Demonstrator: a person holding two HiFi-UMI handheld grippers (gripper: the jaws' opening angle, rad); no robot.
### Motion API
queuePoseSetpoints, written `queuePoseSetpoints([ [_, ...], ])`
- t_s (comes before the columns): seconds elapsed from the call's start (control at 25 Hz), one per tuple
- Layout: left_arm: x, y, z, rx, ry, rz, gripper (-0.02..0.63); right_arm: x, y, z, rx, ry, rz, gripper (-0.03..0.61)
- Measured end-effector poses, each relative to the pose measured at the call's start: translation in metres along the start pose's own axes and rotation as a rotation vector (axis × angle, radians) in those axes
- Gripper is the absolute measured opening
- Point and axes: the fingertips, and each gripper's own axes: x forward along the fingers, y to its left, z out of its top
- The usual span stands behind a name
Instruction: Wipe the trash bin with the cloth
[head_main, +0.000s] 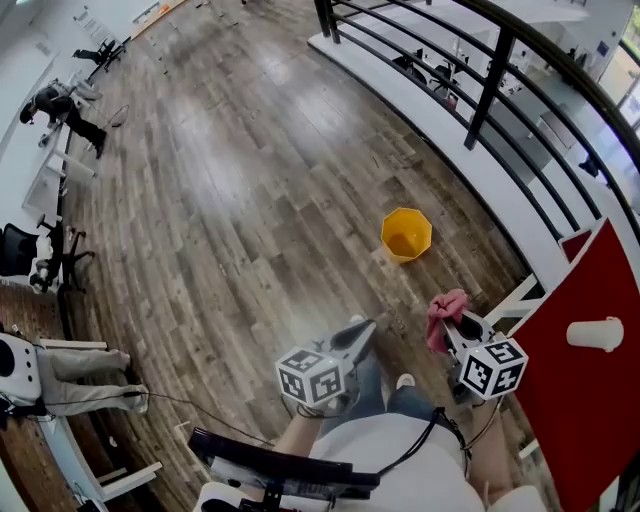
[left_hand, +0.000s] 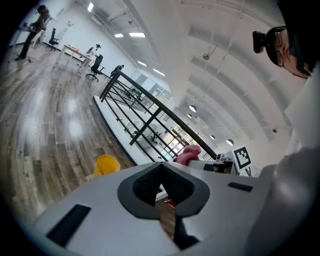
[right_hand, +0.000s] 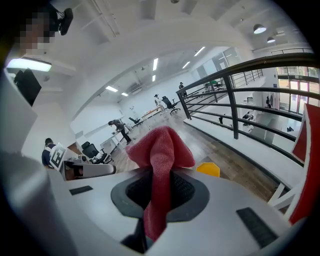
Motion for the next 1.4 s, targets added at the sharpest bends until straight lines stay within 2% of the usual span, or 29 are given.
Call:
queuePoseSetpoints([
  [0.16,0.028,0.044,0.033,0.042,0.106,-0.075,0.002,0.048,-0.008,0.016,0.057,0.009,-0.058,0.051],
  [0.24,0.042,0.058,0.044,0.08,0.133,-0.156,0.002,0.065,-0.016,0.02,0.083,0.015,-0.098,0.051],
  [0.36,0.069,0.08,0.048,0.057,0.188,-0.253,0.002,0.087,-0.033,0.02,0.12,0.029,-0.145,0.051],
  [0.52,0.104,0.107,0.036,0.077,0.298,-0.257,0.002,0.107,-0.063,0.01,0.157,0.052,-0.199,0.051],
  [0.6,0.121,0.118,0.027,0.087,0.326,-0.25,0.002,0.116,-0.081,0.003,0.164,0.065,-0.212,0.051],
  [0.8,0.17,0.147,0.005,0.072,0.274,-0.27,0.002,0.145,-0.139,-0.024,0.15,0.089,-0.238,0.051],
  [0.92,0.206,0.183,-0.015,0.093,0.237,-0.229,0.003,0.17,-0.181,-0.05,0.154,0.088,-0.25,0.051],
  [1.04,0.239,0.224,-0.049,0.142,0.24,-0.19,0.003,0.197,-0.226,-0.085,0.169,0.069,-0.272,0.051],
  [1.2,0.286,0.279,-0.093,0.211,0.24,-0.201,0.011,0.241,-0.289,-0.128,0.175,0.016,-0.302,0.051],
  [1.32,0.314,0.319,-0.121,0.264,0.238,-0.202,0.058,0.273,-0.328,-0.158,0.185,-0.019,-0.305,0.051],
  [1.4,0.329,0.342,-0.134,0.329,0.228,-0.204,0.084,0.292,-0.351,-0.176,0.206,-0.05,-0.29,0.051],
])
